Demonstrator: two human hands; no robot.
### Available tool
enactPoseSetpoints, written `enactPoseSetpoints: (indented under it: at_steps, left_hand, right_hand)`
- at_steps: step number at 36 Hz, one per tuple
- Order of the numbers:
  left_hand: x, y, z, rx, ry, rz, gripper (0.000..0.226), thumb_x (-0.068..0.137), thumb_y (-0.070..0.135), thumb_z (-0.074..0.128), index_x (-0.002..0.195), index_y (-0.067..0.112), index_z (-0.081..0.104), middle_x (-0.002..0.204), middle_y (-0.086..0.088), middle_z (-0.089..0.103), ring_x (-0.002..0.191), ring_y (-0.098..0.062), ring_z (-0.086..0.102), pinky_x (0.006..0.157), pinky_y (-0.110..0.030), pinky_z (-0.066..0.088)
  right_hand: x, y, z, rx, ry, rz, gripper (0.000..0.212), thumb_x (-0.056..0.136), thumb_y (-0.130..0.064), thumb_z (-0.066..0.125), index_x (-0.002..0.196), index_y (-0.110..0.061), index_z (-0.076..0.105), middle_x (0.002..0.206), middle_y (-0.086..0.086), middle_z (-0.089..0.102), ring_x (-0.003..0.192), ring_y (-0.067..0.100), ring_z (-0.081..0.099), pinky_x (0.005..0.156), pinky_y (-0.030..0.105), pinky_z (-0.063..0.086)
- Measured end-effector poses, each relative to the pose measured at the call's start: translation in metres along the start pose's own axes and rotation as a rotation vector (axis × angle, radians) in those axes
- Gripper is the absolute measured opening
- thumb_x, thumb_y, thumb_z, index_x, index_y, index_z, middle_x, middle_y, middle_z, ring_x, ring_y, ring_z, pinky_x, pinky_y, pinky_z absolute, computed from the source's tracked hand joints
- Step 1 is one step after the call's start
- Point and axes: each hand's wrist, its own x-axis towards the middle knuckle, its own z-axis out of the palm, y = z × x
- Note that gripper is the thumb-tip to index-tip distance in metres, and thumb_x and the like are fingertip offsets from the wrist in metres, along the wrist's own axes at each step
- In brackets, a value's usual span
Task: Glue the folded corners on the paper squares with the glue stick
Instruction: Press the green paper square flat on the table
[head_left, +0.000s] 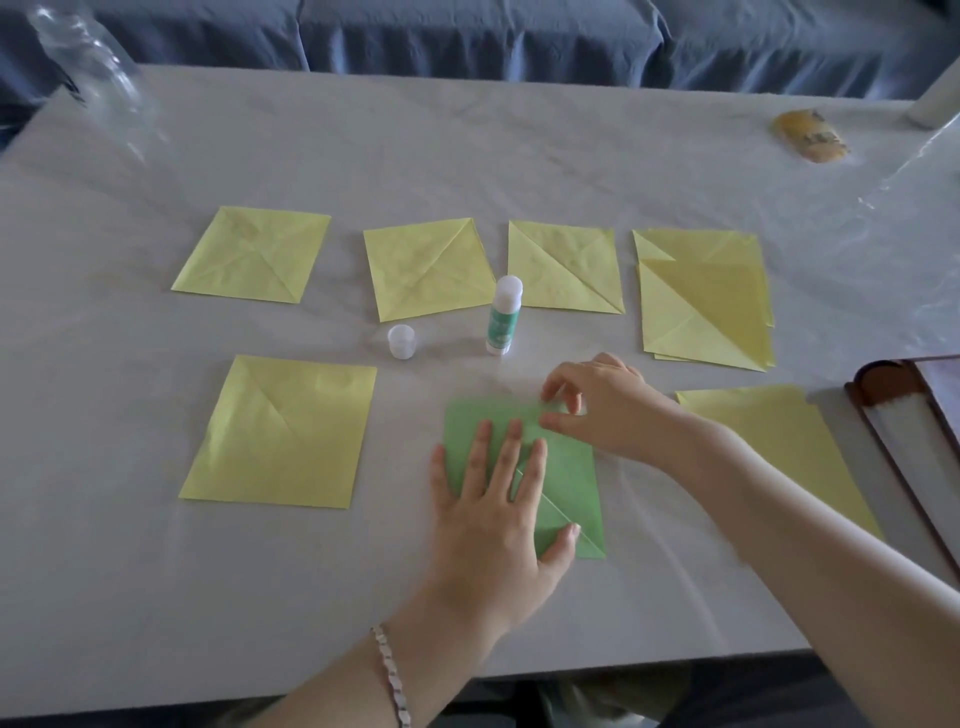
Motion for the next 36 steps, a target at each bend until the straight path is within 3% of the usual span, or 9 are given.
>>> enactPoseSetpoints:
  at_steps: [5, 13, 16, 19, 24, 30, 36]
  left_hand:
    - [-0.003, -0.011, -0.008, -0.019, -0.007, 0.024, 0.064, 0.075, 0.058, 0.039, 0.119, 0.019, 0.064, 0.132, -0.008, 0.057, 0.118, -0.027, 0.053, 0.093, -0.047, 0.036]
    - [-0.018, -0.029, -0.012, 0.014, -0.04, 0.141, 0.067, 0.076, 0.06, 0.039, 0.122, 0.017, 0.064, 0.131, -0.006, 0.058, 0.116, -0.023, 0.041, 0.09, -0.037, 0.027]
    - [-0.019, -0.032, -0.01, -0.022, -0.04, 0.135, 0.066, 0.078, 0.059, 0.04, 0.124, 0.017, 0.062, 0.131, -0.007, 0.058, 0.121, -0.023, 0.041, 0.095, -0.039, 0.028]
    - [-0.018, -0.033, -0.007, -0.038, -0.04, 0.145, 0.069, 0.079, 0.058, 0.039, 0.127, 0.012, 0.059, 0.134, -0.01, 0.055, 0.129, -0.023, 0.036, 0.102, -0.043, 0.025]
    - [-0.016, -0.031, -0.006, -0.034, -0.037, 0.133, 0.078, 0.078, 0.058, 0.038, 0.131, 0.003, 0.054, 0.141, -0.012, 0.048, 0.134, -0.022, 0.039, 0.104, -0.047, 0.024]
    - [-0.016, -0.032, -0.008, -0.001, -0.085, 0.144, 0.088, 0.076, 0.066, 0.035, 0.134, 0.001, 0.05, 0.144, -0.013, 0.044, 0.134, -0.024, 0.041, 0.104, -0.048, 0.025]
    - [-0.014, -0.04, -0.009, 0.01, -0.142, 0.136, 0.101, 0.078, 0.085, 0.015, 0.14, 0.011, 0.043, 0.149, -0.014, 0.035, 0.138, -0.024, 0.026, 0.106, -0.051, 0.021]
  right_hand:
    - [-0.009, 0.0, 0.003, -0.019, -0.012, -0.036, 0.012, 0.083, -0.037, 0.064, 0.089, -0.027, 0.063, 0.095, -0.006, 0.05, 0.103, 0.013, 0.035, 0.095, 0.027, 0.027]
    - [-0.025, 0.001, 0.025, 0.02, 0.109, -0.075, 0.011, 0.084, -0.027, 0.064, 0.092, -0.019, 0.067, 0.094, -0.009, 0.045, 0.105, 0.016, 0.041, 0.094, 0.029, 0.031]
    - [-0.037, -0.002, 0.035, 0.064, 0.276, -0.083, 0.011, 0.083, -0.017, 0.067, 0.093, -0.013, 0.069, 0.097, -0.005, 0.054, 0.102, 0.016, 0.049, 0.092, 0.03, 0.038]
    - [-0.055, -0.009, 0.053, 0.066, 0.448, -0.14, 0.024, 0.085, -0.019, 0.054, 0.103, -0.009, 0.068, 0.11, 0.004, 0.065, 0.106, 0.013, 0.051, 0.095, 0.024, 0.039]
    - [-0.084, -0.025, 0.084, -0.023, 0.301, -0.223, 0.046, 0.099, -0.029, 0.027, 0.127, -0.006, 0.055, 0.135, 0.005, 0.051, 0.129, 0.015, 0.041, 0.111, 0.026, 0.02]
    - [-0.102, -0.022, 0.089, -0.045, 0.275, -0.228, 0.053, 0.1, -0.034, 0.019, 0.126, -0.007, 0.057, 0.136, 0.003, 0.051, 0.129, 0.014, 0.043, 0.109, 0.028, 0.027]
    - [-0.12, -0.01, 0.086, -0.087, 0.302, -0.267, 0.048, 0.101, -0.033, 0.023, 0.125, -0.01, 0.058, 0.136, 0.0, 0.051, 0.129, 0.014, 0.044, 0.104, 0.031, 0.036]
